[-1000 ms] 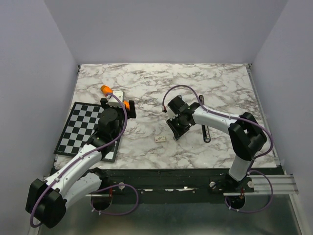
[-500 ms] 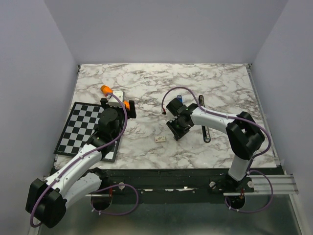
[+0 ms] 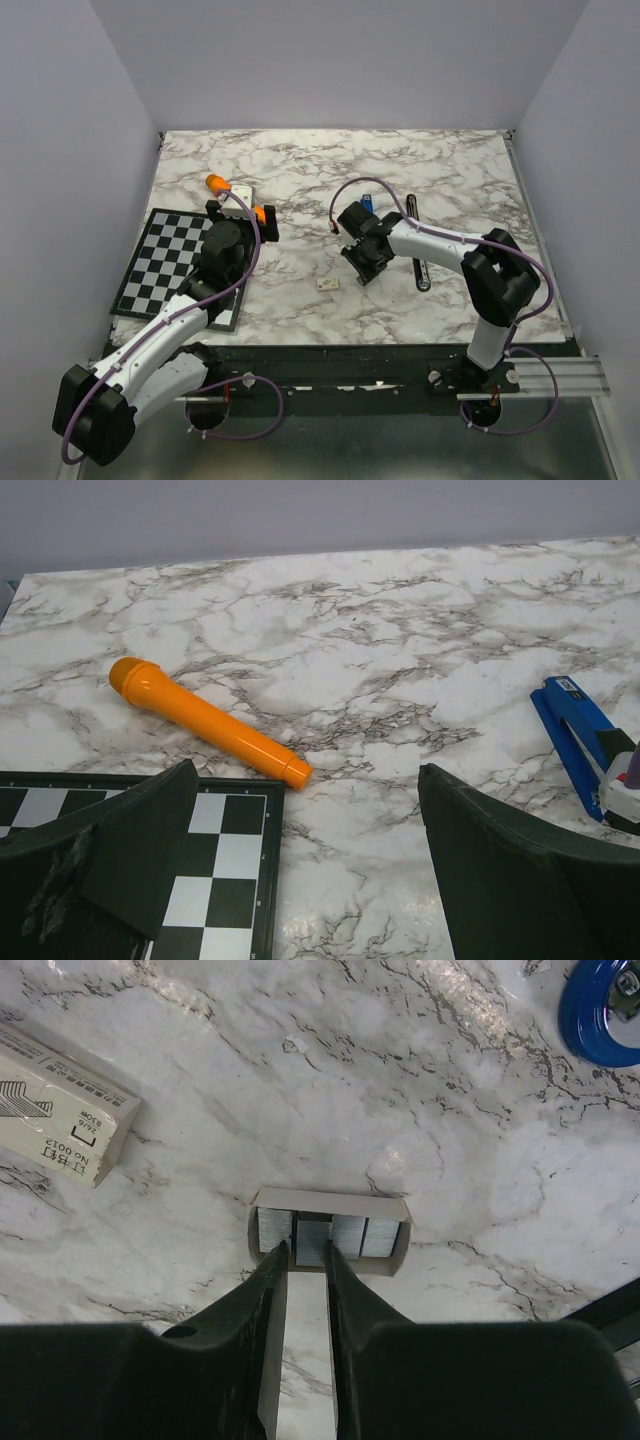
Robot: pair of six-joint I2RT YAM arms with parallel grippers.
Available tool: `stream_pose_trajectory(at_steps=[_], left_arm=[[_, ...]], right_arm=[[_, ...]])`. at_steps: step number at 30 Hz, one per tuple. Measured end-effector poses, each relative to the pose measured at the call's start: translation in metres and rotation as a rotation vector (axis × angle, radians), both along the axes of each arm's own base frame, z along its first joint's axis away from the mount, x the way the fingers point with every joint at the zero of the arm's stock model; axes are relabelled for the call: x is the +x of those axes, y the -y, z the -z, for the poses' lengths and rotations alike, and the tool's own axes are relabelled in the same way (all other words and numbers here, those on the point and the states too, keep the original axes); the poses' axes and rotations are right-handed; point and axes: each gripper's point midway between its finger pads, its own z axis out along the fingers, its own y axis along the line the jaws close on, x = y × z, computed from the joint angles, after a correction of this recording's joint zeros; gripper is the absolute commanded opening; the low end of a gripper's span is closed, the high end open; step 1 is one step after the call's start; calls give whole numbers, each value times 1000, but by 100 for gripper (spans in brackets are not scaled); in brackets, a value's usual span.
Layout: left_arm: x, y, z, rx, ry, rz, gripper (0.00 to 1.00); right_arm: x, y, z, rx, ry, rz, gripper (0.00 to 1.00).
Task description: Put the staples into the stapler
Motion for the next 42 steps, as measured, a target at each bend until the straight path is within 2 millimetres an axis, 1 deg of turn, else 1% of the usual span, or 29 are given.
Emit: stream_pose_trajectory(at_steps=[6,14,21,25,27,28,29,32,37,40,42], left_arm=[[0,0,0,0,0,0,99],[0,0,0,0,0,2,99],[-1,0,-2,-3,5,3,99],[-1,0,-3,-5,7,3,99],[-1,0,-3,-5,7,3,99],[-1,0,-3,-5,8,4,99],[-1,0,-3,-5,8,3,99],[-1,0,-3,-6,9,4,99],[-1,0,-3,-6,9,4,99],[-1,0,-4,-7,11,4,99],[-2,0,-5,-8,13,4,99]], right_arm=[[0,0,0,-13,7,1,28],[-1,-2,2,-29,8,-9,33],[-2,-3,2,-36,5,-13,33],[0,-2,2,-52,13,-10,29],[1,-1,2,-58,18,-8,23],[1,-1,2,-59,18,-7,22],[1,-1,1,-59,20,-2,19],[1,-2,0,-58,25,1,13],[6,0,-6,-65,57,23,9],[14,2,-17,-68,106,47,9],[20,4,-24,-75,142,66,10]])
